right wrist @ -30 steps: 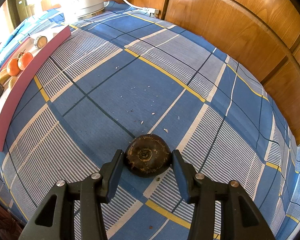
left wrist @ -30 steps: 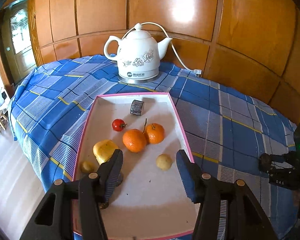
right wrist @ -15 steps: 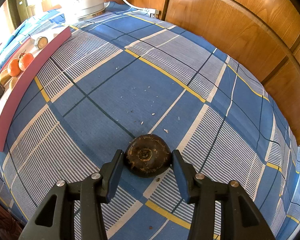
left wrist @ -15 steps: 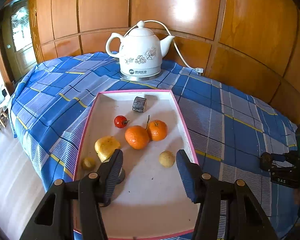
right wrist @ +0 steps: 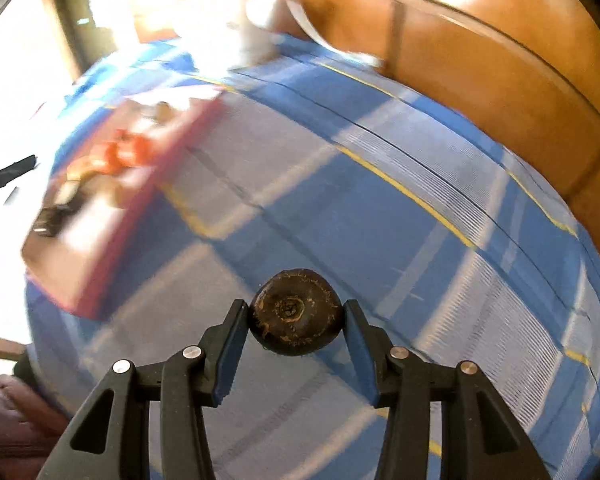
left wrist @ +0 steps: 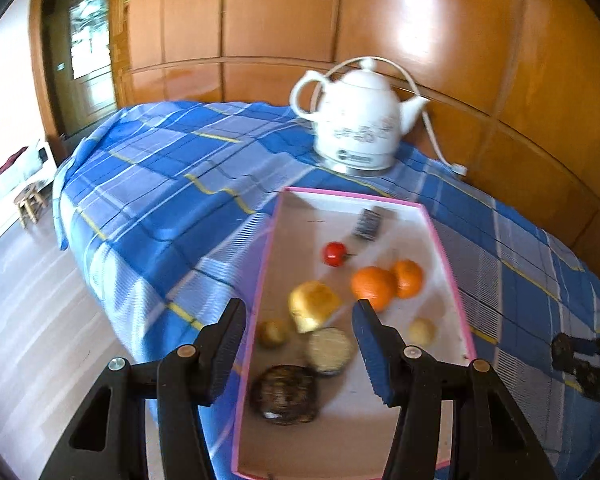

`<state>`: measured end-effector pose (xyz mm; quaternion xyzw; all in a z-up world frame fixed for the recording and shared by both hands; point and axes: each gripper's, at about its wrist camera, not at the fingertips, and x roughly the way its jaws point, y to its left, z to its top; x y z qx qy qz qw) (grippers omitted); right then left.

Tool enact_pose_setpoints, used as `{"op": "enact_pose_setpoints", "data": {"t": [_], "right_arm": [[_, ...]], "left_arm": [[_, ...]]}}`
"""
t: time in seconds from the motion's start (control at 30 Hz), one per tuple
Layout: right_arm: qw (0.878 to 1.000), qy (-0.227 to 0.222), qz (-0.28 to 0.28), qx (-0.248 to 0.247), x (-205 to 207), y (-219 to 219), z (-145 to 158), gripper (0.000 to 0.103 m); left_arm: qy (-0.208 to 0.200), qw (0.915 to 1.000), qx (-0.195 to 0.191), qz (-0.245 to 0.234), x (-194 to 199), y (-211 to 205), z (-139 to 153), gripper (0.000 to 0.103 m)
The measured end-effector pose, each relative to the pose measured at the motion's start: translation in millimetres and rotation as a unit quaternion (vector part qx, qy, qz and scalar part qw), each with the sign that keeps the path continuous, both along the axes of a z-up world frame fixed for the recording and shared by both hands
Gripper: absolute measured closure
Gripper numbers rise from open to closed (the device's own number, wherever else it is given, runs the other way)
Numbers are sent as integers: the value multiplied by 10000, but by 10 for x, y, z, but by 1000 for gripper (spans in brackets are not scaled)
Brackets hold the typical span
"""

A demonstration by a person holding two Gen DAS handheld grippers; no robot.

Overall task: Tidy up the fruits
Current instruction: 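Carry the dark round fruit with the right tool into the tray and release it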

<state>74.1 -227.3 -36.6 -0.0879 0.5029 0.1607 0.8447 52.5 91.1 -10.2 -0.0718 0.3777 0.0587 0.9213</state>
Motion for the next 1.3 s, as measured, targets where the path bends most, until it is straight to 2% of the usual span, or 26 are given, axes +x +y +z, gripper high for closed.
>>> {"op": "enact_pose_setpoints", "data": {"t": [0.13,0.23,0.33,0.43,0.53,0.73,0.9,1.07,1.3], "right_arm": [[9961,-109,799,350,-73,599,184,54],[9880,-50,1422,597,-121,1122,257,54],[9773,208,2002,656,-108,1648,175,54],[9708,553,2237,659,-8,1988,-4,54],[9753,623,2073,429,168,2185,-181,54],[9880,282,1519,-56,519,2280,-340,54],[9920,281,1196,278,636,2140,-338,54],[9926,153,1118,456,519,2013,-200,53],[9933,0,1033,515,406,1940,-153,53]], "left_arm": [[1,9999,-61,136,-53,138,-24,47],[2,9997,-123,198,-84,212,-40,47],[-32,9995,-200,243,-113,284,-34,47],[-62,9992,-262,280,-138,345,-31,47],[-65,9991,-266,315,-173,398,-47,47],[12,9988,-353,345,-198,454,-131,47],[-2,9991,-306,286,-218,416,-146,45],[-10,9992,-297,249,-218,369,-146,44],[-29,9996,-204,202,-245,279,-129,42]]}}
